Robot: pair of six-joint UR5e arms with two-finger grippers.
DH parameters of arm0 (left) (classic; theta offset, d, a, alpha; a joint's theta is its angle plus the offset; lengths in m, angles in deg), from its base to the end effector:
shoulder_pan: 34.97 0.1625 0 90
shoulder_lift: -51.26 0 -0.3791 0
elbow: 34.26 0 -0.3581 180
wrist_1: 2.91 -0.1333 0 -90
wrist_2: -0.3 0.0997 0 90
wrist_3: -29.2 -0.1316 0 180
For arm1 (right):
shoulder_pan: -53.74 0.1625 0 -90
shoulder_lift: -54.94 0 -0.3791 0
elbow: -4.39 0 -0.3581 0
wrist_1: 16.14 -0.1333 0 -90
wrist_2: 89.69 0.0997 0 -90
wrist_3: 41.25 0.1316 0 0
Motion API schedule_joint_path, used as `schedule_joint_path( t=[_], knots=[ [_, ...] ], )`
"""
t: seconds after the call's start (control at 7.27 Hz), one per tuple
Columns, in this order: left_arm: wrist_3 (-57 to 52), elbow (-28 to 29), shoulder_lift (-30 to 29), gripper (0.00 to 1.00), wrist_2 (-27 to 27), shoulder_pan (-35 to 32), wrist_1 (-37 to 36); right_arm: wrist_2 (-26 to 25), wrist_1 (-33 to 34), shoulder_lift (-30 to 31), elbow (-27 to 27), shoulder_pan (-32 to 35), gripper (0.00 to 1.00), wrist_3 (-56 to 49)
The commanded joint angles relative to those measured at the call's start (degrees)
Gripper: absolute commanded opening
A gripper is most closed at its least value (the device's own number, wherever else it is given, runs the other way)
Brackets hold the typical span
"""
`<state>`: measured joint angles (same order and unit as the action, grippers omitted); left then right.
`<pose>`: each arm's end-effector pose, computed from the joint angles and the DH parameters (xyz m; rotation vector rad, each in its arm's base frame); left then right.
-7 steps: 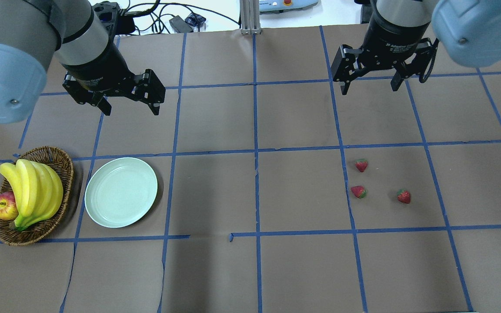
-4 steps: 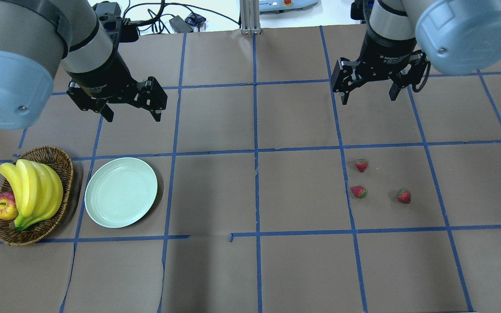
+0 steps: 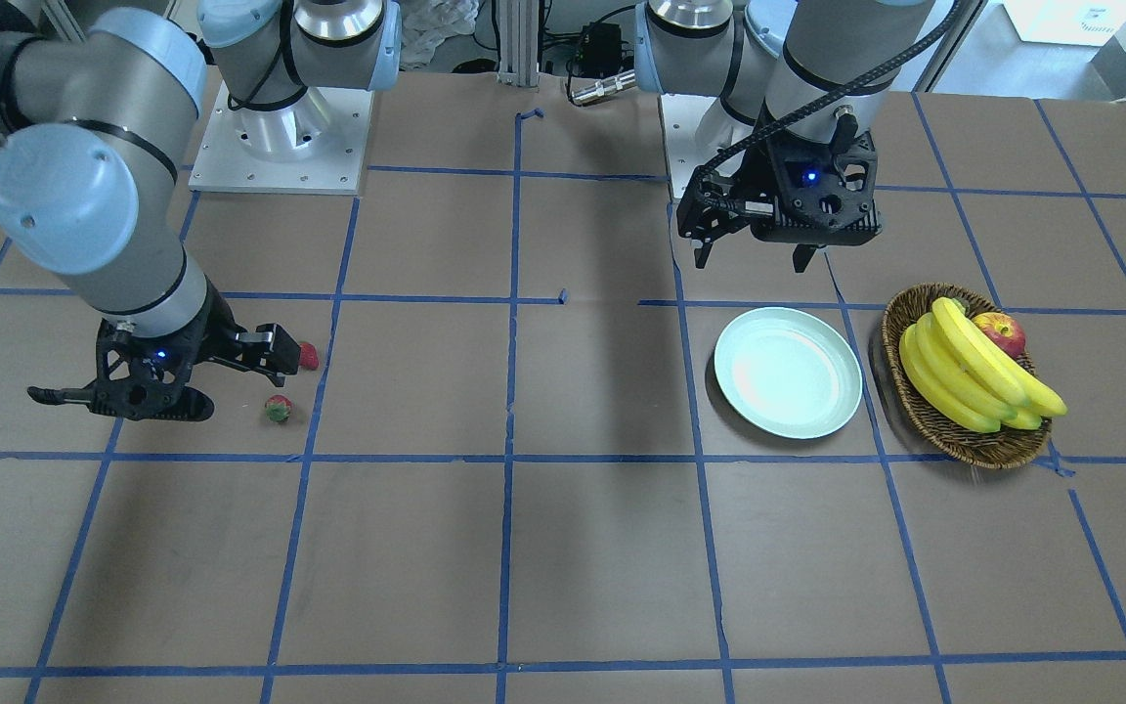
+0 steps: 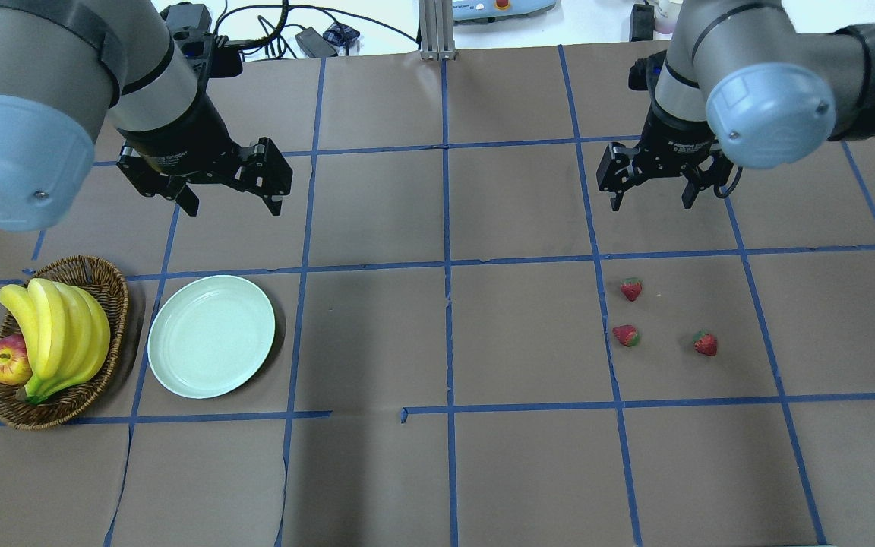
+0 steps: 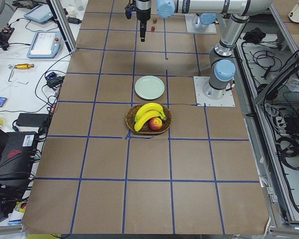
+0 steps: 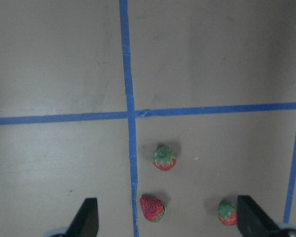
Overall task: Collect all strawberries into plate
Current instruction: 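Lower the right gripper onto the farthest strawberry and close it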
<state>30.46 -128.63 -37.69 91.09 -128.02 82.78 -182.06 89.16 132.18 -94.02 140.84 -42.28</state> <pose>-0.1554 -0.4449 0.3910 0.0487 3.1280 -0.0278 0.1022 -0.5092 0.2619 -0.0473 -3.0993 -0.1610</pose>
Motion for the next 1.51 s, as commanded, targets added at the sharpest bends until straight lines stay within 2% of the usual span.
schedule_joint_path(
  t=[0.0,0.14,0.55,0.83,0.96,1.1,1.24,1.38],
  knots=[
    [-0.12,-0.11,0.00,1.00,-0.09,-0.03,0.09,0.17,12.25,-2.43,-9.31,-0.53,1.00,-1.25],
    [-0.03,-0.46,0.00,1.00,-0.09,0.06,0.00,0.17,13.34,-2.62,-11.17,-0.53,1.00,-1.34],
    [-0.12,-0.73,0.09,1.00,0.00,-0.03,0.00,0.08,16.07,-5.50,-12.24,-0.53,0.98,-1.43],
    [-0.03,-0.73,0.09,1.00,0.00,-0.03,0.00,-0.18,23.86,-6.75,-16.09,-0.53,0.93,-1.78],
    [-0.03,-0.73,0.09,1.00,-0.09,-0.03,0.09,-0.79,24.07,-6.31,-16.72,-0.71,0.98,-3.00],
    [-0.03,-0.90,0.09,1.00,-0.09,-0.03,0.00,-0.54,23.90,-5.87,-16.82,-1.14,0.96,-5.45],
    [-0.03,-0.99,0.09,1.00,-0.09,-0.03,0.00,-0.36,24.07,-6.22,-17.51,-1.15,0.90,-5.47],
    [-0.03,-0.99,0.09,1.00,-0.09,-0.03,0.00,-0.53,24.25,-6.40,-18.74,-1.15,0.90,-5.56]
  ],
)
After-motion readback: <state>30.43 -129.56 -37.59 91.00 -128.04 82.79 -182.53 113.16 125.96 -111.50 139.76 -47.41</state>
